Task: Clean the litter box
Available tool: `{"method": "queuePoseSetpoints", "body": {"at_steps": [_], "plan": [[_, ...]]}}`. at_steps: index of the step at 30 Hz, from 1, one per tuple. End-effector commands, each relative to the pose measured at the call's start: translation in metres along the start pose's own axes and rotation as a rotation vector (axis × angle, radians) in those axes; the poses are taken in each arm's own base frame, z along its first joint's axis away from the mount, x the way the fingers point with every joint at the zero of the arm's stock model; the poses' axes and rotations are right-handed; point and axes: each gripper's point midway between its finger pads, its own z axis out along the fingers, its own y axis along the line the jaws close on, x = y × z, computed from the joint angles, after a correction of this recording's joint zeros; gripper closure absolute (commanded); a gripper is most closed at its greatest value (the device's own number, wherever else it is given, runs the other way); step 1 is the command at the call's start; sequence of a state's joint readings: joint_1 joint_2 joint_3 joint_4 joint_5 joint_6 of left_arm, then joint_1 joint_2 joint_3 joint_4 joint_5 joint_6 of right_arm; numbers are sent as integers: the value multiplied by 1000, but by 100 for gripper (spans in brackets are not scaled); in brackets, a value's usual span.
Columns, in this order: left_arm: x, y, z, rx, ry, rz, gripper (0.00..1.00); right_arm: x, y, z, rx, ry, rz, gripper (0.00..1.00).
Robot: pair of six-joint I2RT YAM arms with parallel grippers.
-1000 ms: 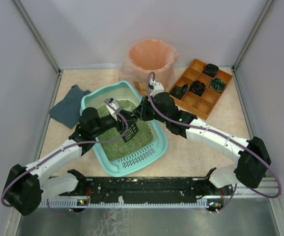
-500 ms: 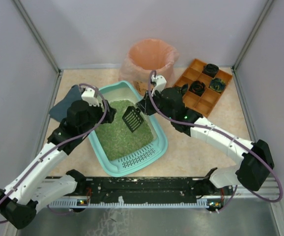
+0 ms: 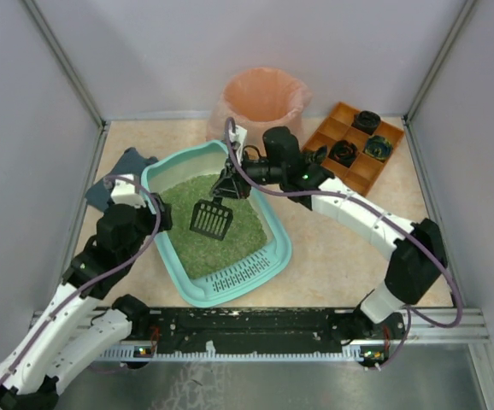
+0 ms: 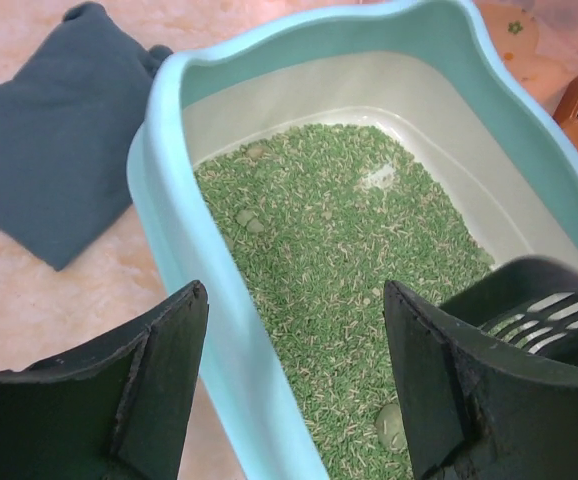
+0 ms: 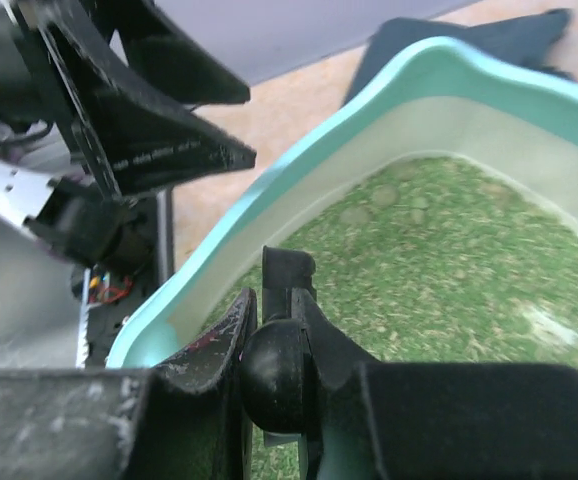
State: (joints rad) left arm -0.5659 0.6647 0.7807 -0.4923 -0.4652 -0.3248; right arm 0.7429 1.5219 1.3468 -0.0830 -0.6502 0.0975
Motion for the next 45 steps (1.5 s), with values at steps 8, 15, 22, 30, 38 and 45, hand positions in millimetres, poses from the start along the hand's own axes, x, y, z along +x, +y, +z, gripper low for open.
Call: {"method": "queuePoseSetpoints", "body": {"at_steps": [8, 15, 22, 30, 38, 45], "plan": [[-25, 31, -28, -32, -256, -42, 26, 43, 49, 26, -520, 168, -60, 100], [-22, 37, -29, -69, -237, -35, 26, 86, 63, 40, -621, 325, -23, 100], [-20, 37, -29, -66, -228, -32, 26, 119, 79, 49, -652, 392, 7, 100], [-18, 36, -28, -63, -221, -25, 26, 153, 81, 50, -627, 472, 25, 100], [-17, 36, -26, -65, -212, -17, 25, 171, 62, 58, -449, 530, -78, 100], [-14, 36, -24, -73, -201, -11, 26, 122, 30, 70, -162, 317, -296, 100]]}}
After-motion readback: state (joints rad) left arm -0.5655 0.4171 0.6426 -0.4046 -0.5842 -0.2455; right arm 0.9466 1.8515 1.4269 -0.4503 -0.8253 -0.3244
